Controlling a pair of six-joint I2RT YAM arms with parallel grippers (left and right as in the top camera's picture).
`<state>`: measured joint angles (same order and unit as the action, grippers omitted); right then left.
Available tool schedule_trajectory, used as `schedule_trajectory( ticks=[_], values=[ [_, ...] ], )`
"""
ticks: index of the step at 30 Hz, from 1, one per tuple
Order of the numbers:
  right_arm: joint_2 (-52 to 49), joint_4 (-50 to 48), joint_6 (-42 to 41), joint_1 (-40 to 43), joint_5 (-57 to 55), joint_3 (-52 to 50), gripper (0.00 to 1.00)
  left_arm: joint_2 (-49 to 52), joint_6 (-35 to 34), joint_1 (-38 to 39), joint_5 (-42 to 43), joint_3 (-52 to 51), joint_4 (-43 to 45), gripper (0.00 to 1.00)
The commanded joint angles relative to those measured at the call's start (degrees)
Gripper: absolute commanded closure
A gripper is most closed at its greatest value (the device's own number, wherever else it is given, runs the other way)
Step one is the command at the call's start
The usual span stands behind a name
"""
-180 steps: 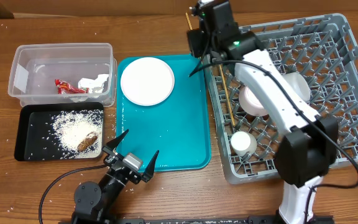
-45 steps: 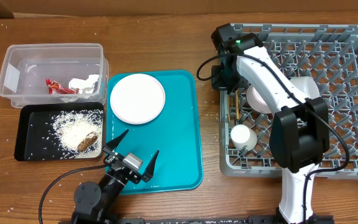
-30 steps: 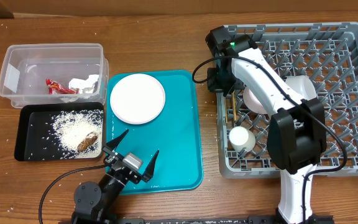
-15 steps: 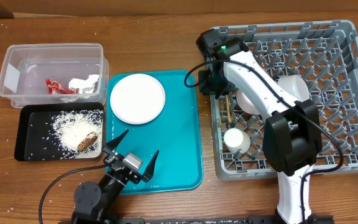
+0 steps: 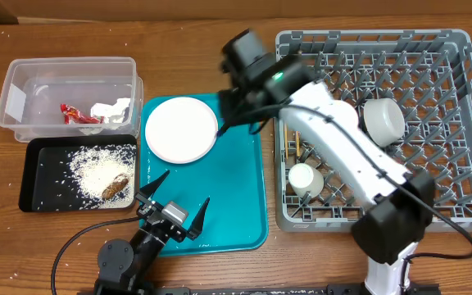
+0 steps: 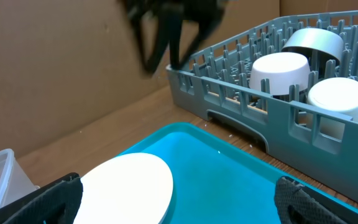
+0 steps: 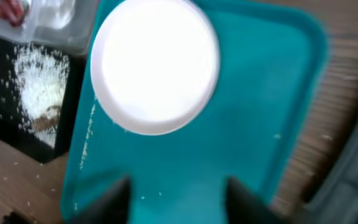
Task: Sort waste into correct bins and load items into the dishwasher
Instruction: 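Move the right gripper to the white plate on the teal tray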
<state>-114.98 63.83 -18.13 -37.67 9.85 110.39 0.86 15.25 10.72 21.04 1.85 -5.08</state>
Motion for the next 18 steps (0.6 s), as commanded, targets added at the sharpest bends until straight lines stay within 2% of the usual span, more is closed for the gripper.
schedule_trajectory(
  ticks=[1,5,12,13,16,17,18],
  values=[
    [-3.3,-7.6,-3.9,-0.2,0.4,-5.4,0.36,-0.5,0.9,-0.6,0.4,-0.5,0.2,0.0],
    [-6.9,-17.5,-6.1,-0.2,1.0,-9.4,0.49,-0.5,0.9,-0.6,0.4,-0.5,0.2,0.0],
    [-13.2,-23.1,-7.5,-0.4,-1.2,-10.8,0.51,-0.5,0.9,-0.6,0.4,-0.5,0.2,0.0],
    [-14.1,-23.3,-7.5,-0.3,-1.2,-10.8,0.53,-0.5,0.9,-0.6,0.4,-0.5,0.2,0.0],
    [-15.3,-22.7,-7.6,-0.4,-0.1,-10.8,0.88,-0.5,0.9,-0.6,0.4,-0.5,0.2,0.0],
    [-15.3,-22.2,-7.6,-0.3,-0.2,-10.8,0.96,-0.5,0.9,-0.6,0.4,-0.5,0.2,0.0],
    [-15.3,-21.7,-7.6,-0.3,-0.4,-10.8,0.96,-0.5,0.9,-0.6,0.4,-0.5,0.2,0.0]
  ],
)
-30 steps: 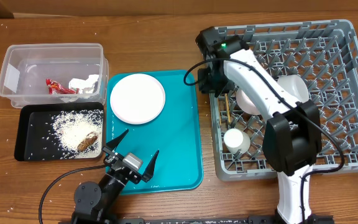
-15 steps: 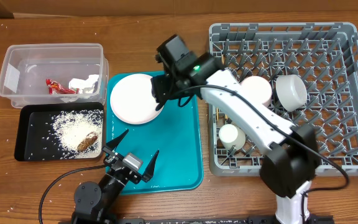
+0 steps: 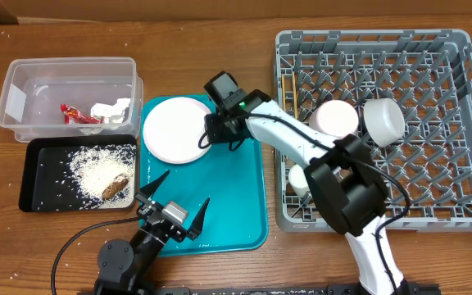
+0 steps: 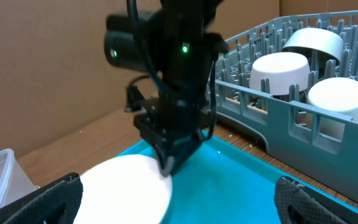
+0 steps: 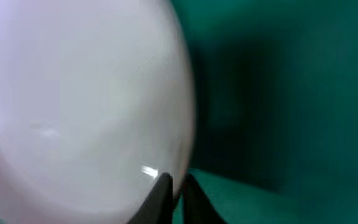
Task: Sort waste into correct bins and load items into the dishwasher
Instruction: 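Move the right gripper to the white plate on the teal tray, then grasp the white plate edge with the right gripper and lift it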
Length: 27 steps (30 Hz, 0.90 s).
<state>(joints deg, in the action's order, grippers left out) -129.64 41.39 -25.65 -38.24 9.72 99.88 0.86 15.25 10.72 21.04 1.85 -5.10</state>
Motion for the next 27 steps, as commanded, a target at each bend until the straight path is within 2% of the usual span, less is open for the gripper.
schedule_trajectory(
  ticks=[1,6,11,14,15,17,22,27],
  values=[
    [-0.3,1.8,-0.1,0.4,-0.6,0.2,0.96,-0.5,0.9,-0.6,0.4,-0.5,0.2,0.0],
    [5.5,5.8,0.2,3.0,-3.2,2.3,0.96,-0.5,0.9,-0.6,0.4,-0.5,0.2,0.0],
    [16.4,8.5,3.3,4.7,-13.4,2.3,0.96,-0.5,0.9,-0.6,0.4,-0.5,0.2,0.0],
    [22.1,10.9,5.1,4.7,-25.9,2.3,0.96,-0.5,0.9,-0.6,0.4,-0.5,0.2,0.0],
    [24.6,13.0,5.1,4.9,-36.5,2.3,0.96,-0.5,0.9,-0.6,0.4,-0.5,0.2,0.0],
    [25.8,14.5,5.1,5.5,-45.4,2.3,0.96,-0.5,0.9,-0.6,0.4,-0.5,0.2,0.0],
    [26.0,17.5,5.1,7.5,-64.3,2.3,0.96,-0.5,0.9,-0.6,0.4,-0.5,0.2,0.0],
    [26.0,16.1,7.7,9.7,-77.5,2.3,0.96,-0.5,0.9,-0.6,0.4,-0.5,0.2,0.0]
  ],
)
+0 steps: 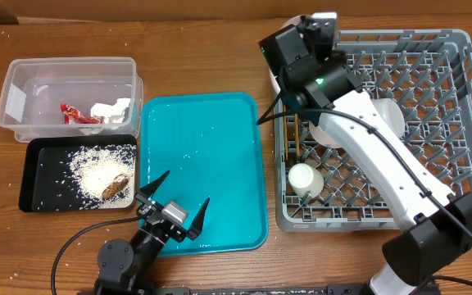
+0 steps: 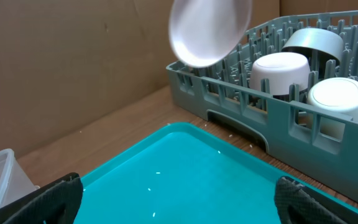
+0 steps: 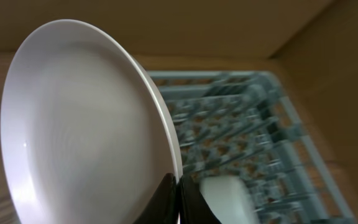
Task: Sort waste into correct bins and load items into the dishwasher
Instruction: 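Grasp the white plate edge with the right gripper and lift it, then set the plate upright in the rack slots and release it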
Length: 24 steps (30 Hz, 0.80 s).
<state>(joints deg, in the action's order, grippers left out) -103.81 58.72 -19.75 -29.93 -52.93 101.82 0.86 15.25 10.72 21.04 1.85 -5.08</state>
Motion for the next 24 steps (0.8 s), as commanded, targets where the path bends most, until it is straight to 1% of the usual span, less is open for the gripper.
schedule_trajectory(
  ticks=[1,5,8,18,19,20,21,22,24],
  values=[
    [0.2,-2.5,3.3,2.3,-15.3,0.4,0.96,-0.5,0.9,-0.6,0.4,-0.5,0.2,0.0],
    [0.0,-5.3,6.7,4.9,-10.9,0.2,0.96,-0.5,0.9,-0.6,0.4,-0.5,0.2,0.0],
    [-0.7,-5.5,6.7,5.9,-8.7,0.0,0.96,-0.5,0.9,-0.6,0.4,-0.5,0.2,0.0],
    [-8.7,-5.5,7.0,5.5,-8.5,-0.2,0.96,-0.5,0.9,-0.6,0.4,-0.5,0.2,0.0],
    [-9.1,-5.5,7.1,5.2,-8.5,-0.2,0.92,-0.5,0.9,-0.6,0.4,-0.5,0.2,0.0],
    [-9.2,-5.5,7.4,4.8,-8.5,-0.2,0.84,-0.5,0.9,-0.6,0.4,-0.5,0.2,0.0],
    [-9.1,-5.5,7.4,4.3,-8.9,-0.2,0.68,-0.5,0.9,-0.6,0.4,-0.5,0.2,0.0],
    [-8.5,-5.2,7.4,3.7,-9.7,-0.1,0.6,-0.5,0.9,-0.6,0.4,-0.5,0.2,0.0],
    [-7.1,-4.5,7.4,2.6,-10.7,-0.1,0.57,-0.5,0.9,-0.6,0.4,-0.5,0.2,0.0]
  ],
)
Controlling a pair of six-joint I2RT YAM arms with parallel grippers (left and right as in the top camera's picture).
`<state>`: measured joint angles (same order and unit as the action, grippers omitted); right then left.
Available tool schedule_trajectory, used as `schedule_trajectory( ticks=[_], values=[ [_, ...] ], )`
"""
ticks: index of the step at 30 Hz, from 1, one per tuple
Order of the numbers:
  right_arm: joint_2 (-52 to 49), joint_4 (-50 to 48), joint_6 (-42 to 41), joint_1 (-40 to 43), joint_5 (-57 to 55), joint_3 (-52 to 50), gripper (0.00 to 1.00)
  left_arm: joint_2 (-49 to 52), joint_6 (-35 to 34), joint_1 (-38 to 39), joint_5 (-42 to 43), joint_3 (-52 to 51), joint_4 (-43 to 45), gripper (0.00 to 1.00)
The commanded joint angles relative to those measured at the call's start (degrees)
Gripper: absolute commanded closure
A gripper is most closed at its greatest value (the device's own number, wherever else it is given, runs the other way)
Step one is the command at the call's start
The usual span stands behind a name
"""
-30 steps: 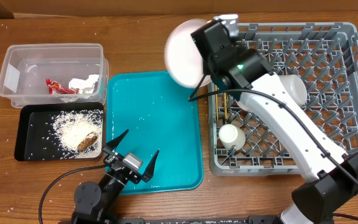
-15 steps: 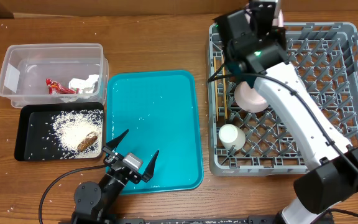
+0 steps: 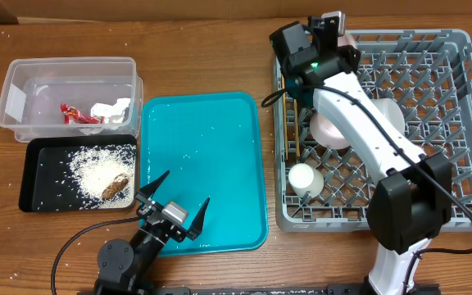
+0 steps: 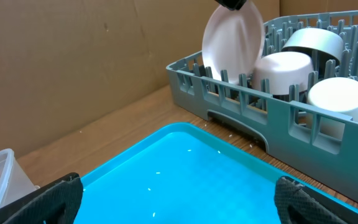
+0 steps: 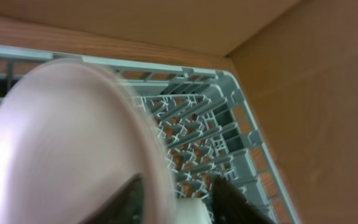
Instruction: Sort waste into correct bins and load items into the dishwasher
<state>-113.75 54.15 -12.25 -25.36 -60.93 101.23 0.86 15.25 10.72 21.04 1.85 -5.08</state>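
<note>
A white plate [image 4: 232, 40] stands on edge among the tines at the back-left corner of the grey dishwasher rack [image 3: 400, 34]. My right gripper [image 5: 179, 199] is over that corner, open, its two fingers spread either side of the plate's rim [image 5: 61, 143]. The teal tray [image 3: 199, 164] holds only a few rice grains. My left gripper [image 4: 179, 205] sits open and holding nothing, low over the tray's front edge.
White cups [image 3: 305, 178] [image 3: 381, 119] sit upside down in the rack. A clear bin [image 3: 68, 86] with wrappers and a black bin [image 3: 76, 172] with rice and food scraps stand left of the tray. A cardboard wall runs behind the rack.
The plate was held tilted above the rack's back-left corner and now stands upright in it. My right gripper has opened around the rim. The left arm has not moved.
My right gripper hovered open over the plate lying on the teal tray, then was shut on its rim. Later it held the plate in the air by the rack's corner, the tray left bare. Now the plate stands in the rack with the fingers apart.
</note>
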Motion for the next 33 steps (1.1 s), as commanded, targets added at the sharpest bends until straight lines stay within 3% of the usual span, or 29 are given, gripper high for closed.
schedule_trajectory(
  ticks=[1,4,9,12,14,18,22,26,33],
  values=[
    [4.2,0.7,-0.1,-3.1,-2.6,0.5,0.57,-0.5,0.9,-0.6,0.4,-0.5,0.2,0.0],
    [8.1,2.5,-0.9,-6.7,-1.9,0.5,0.55,-0.5,0.9,-0.6,0.4,-0.5,0.2,0.0],
    [17.4,8.0,-3.3,-16.7,7.1,0.5,0.39,-0.5,0.9,-0.6,0.4,-0.5,0.2,0.0],
    [23.9,12.1,-9.1,-23.0,18.4,0.5,0.23,-0.5,0.9,-0.6,0.4,-0.5,0.2,0.0],
    [27.5,13.1,-10.6,-26.2,25.7,0.5,0.0,-0.5,0.9,-0.6,0.4,-0.5,0.2,0.0],
    [35.0,13.8,-10.5,-30.2,35.4,0.5,0.0,-0.5,0.9,-0.6,0.4,-0.5,0.2,0.0],
    [39.8,18.3,-10.3,-30.8,36.1,0.5,0.0,-0.5,0.9,-0.6,0.4,-0.5,0.2,0.0],
    [43.4,23.4,-10.6,-29.6,33.9,0.5,0.0,-0.5,0.9,-0.6,0.4,-0.5,0.2,0.0],
    [54.4,33.8,-19.7,-23.7,25.3,0.5,0.0,-0.5,0.9,-0.6,0.4,-0.5,0.2,0.0]
  ],
)
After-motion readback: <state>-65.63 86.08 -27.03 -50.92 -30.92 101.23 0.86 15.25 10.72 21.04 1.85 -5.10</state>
